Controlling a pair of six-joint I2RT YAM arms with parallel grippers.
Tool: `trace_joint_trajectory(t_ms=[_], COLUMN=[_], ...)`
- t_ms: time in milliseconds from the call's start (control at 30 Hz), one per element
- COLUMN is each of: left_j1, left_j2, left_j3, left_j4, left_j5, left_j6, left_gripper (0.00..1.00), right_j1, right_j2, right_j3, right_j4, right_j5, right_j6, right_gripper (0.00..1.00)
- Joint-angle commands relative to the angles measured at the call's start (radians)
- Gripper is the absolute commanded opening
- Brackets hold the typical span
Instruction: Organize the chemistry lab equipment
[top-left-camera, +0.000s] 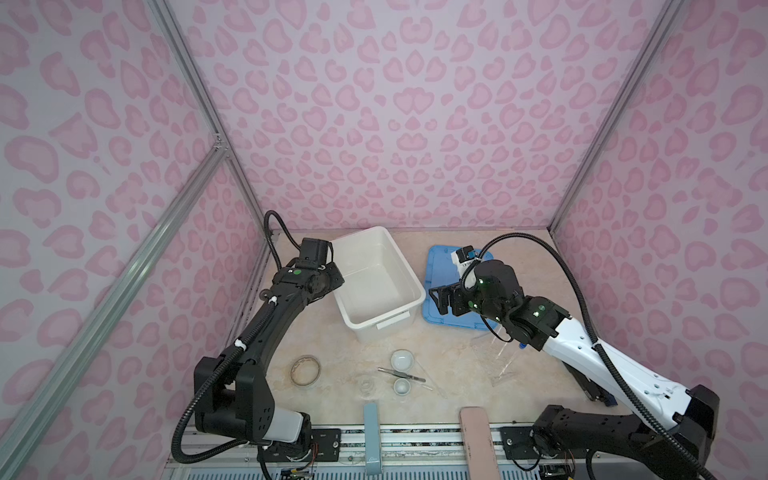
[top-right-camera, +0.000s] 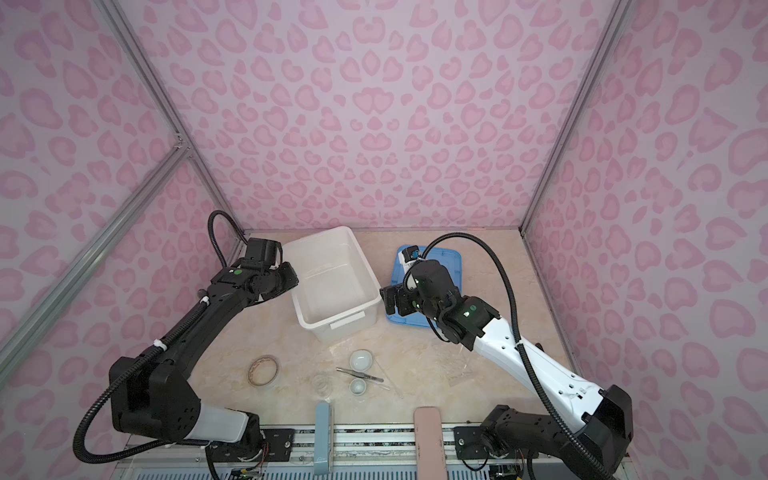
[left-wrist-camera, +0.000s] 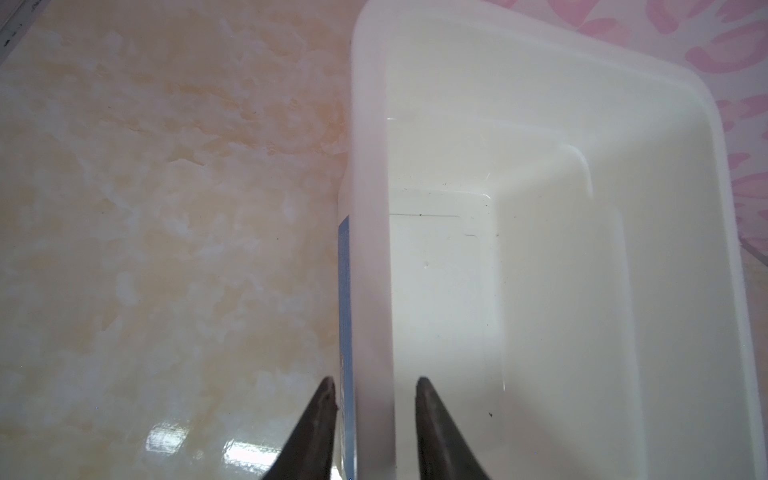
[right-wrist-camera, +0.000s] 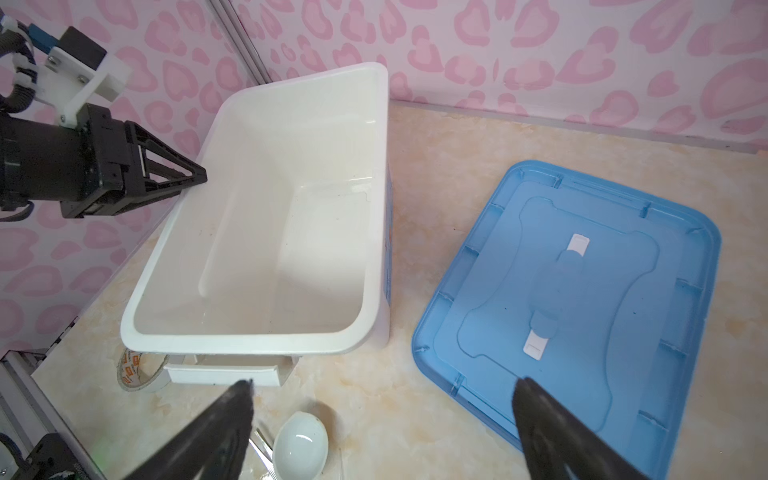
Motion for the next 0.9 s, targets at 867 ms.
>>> trace_joint_trajectory(t_ms=[867], left_j1=[0.059], left_j2=[0.204], left_j3=[0.207], left_j4=[-0.093], left_j5=[-0.036], left_j6=[0.048], left_gripper=[0.13], right_j1=[-0.004], right_j2=[-0.016], right_j3=[-0.029], right_j4=[0.03], right_j5=[0.037], right_j6=[-0.007], right_gripper=[0.97])
